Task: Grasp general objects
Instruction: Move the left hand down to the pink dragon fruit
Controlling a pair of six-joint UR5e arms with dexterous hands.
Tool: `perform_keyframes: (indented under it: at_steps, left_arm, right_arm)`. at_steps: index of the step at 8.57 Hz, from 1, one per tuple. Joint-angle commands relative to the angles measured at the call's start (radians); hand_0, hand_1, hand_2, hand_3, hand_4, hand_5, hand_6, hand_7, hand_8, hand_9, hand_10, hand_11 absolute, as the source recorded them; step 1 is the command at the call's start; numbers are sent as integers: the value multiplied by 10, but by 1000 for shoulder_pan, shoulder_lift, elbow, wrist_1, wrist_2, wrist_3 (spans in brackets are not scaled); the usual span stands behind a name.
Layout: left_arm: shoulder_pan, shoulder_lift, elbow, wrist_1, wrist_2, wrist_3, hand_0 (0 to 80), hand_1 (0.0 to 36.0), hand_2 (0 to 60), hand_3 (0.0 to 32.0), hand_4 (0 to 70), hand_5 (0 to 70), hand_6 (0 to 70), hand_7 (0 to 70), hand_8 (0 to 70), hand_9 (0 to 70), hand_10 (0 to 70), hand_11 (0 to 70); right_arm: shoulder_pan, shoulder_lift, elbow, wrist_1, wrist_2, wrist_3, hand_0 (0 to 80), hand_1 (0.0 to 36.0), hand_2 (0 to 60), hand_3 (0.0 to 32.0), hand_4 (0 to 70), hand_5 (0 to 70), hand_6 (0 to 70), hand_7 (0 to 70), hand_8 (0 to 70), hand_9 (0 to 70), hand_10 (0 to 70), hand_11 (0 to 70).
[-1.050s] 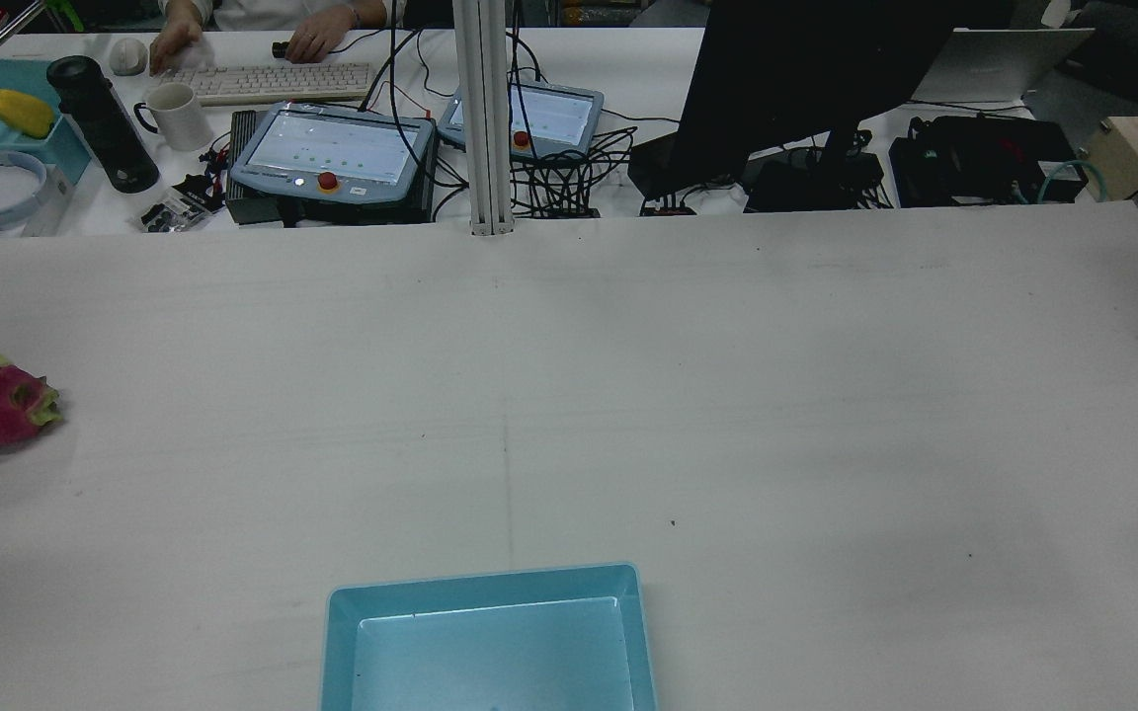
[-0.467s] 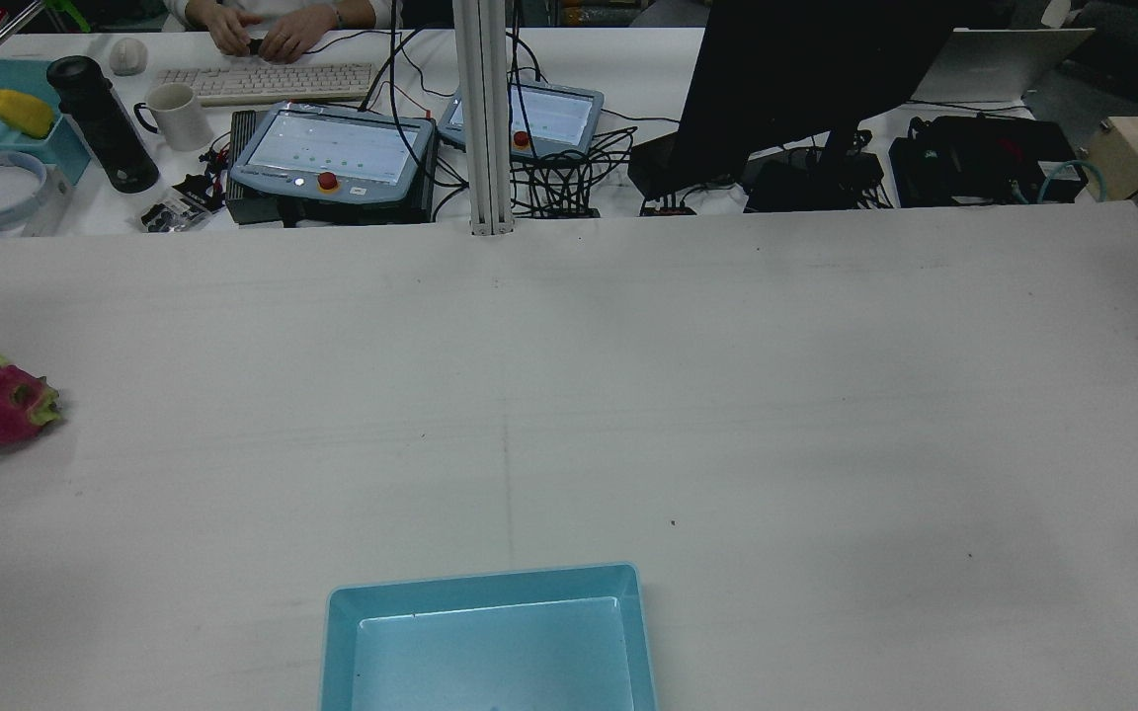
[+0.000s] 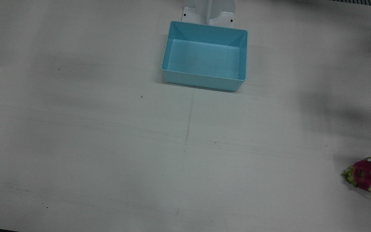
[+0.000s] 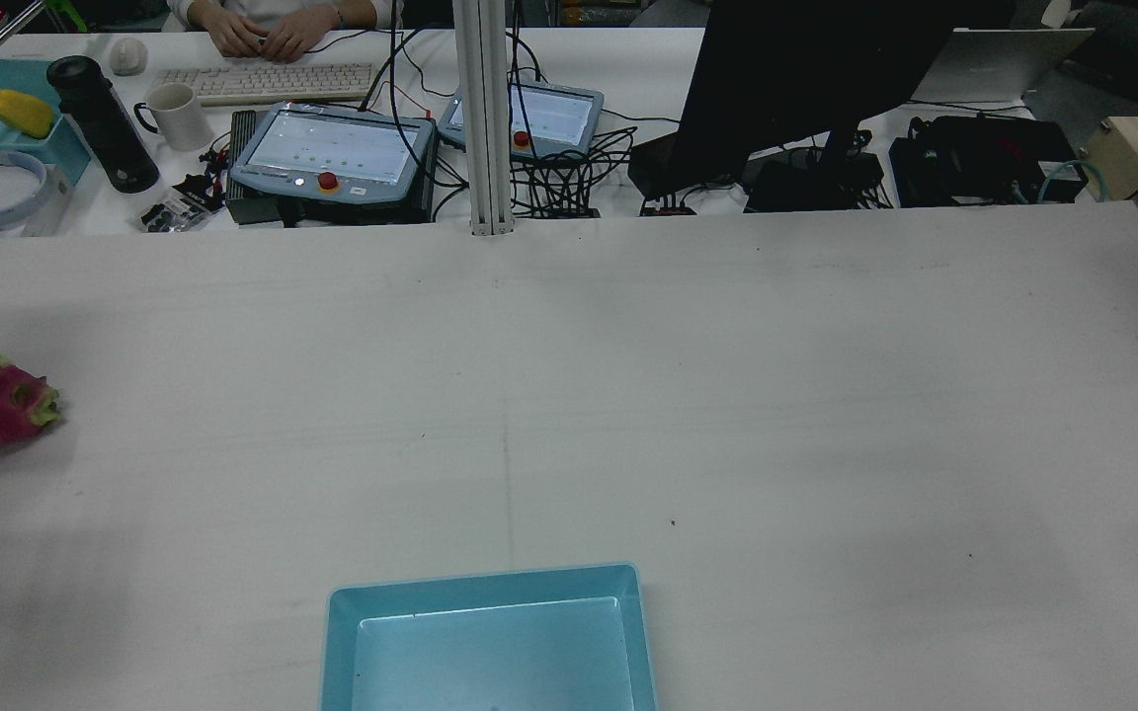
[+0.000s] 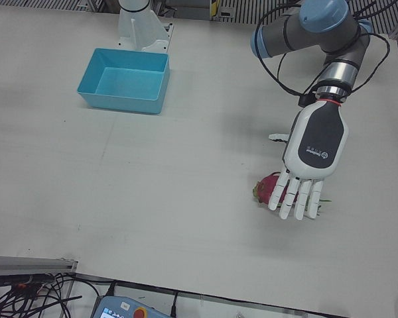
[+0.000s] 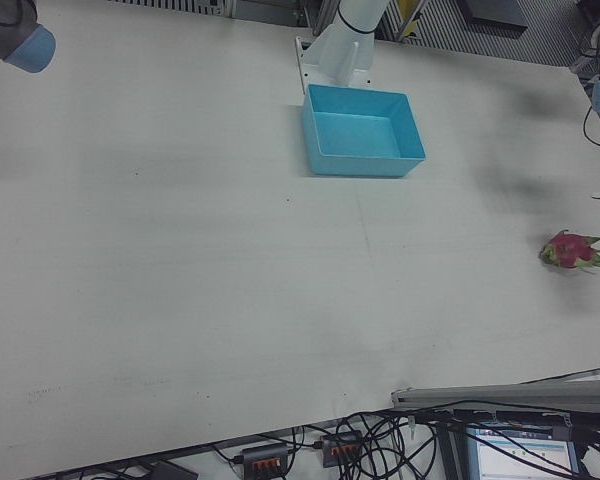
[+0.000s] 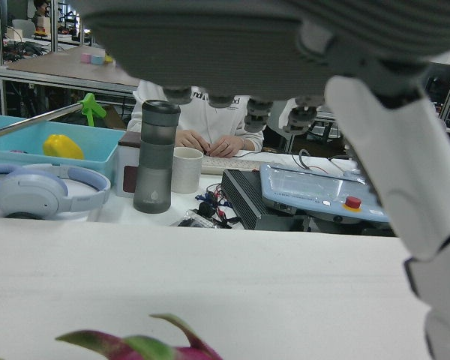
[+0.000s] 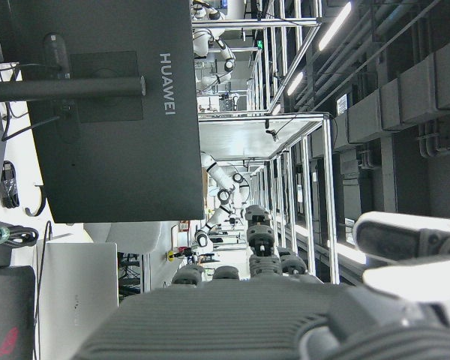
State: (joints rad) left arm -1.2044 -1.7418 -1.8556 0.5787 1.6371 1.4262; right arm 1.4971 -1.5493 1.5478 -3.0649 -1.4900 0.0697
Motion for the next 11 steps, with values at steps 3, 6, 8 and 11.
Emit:
perform_keyframes:
  at_steps: [3,6,8,11]
  left_arm:
    - [138,-2,75,0,-132,-9,604,274,91,94,0,85,0,45,0,0,24,68]
    - [158,-8,139,-31,-177,-9,615,284,106,84,0,71,0,58,0,0,27,73]
    - [163,-21,163,-40,-178,-7,629,295,112,78,0,91,0,45,0,0,27,72]
    - [247,-39,234,-54,-221,-12,615,287,112,60,0,48,0,14,0,0,16,56]
  right_arm:
    - [0,0,0,0,1,-1,0,0,0,0,0,0,0,0,0,0,0,0]
    - [0,0,0,0,-1,-1,0,0,0,0,0,0,0,0,0,0,0,0]
    - [0,0,0,0,1,-1,0,0,0,0,0,0,0,0,0,0,0,0]
    - [0,0,0,0,-1,-1,0,0,0,0,0,0,0,0,0,0,0,0]
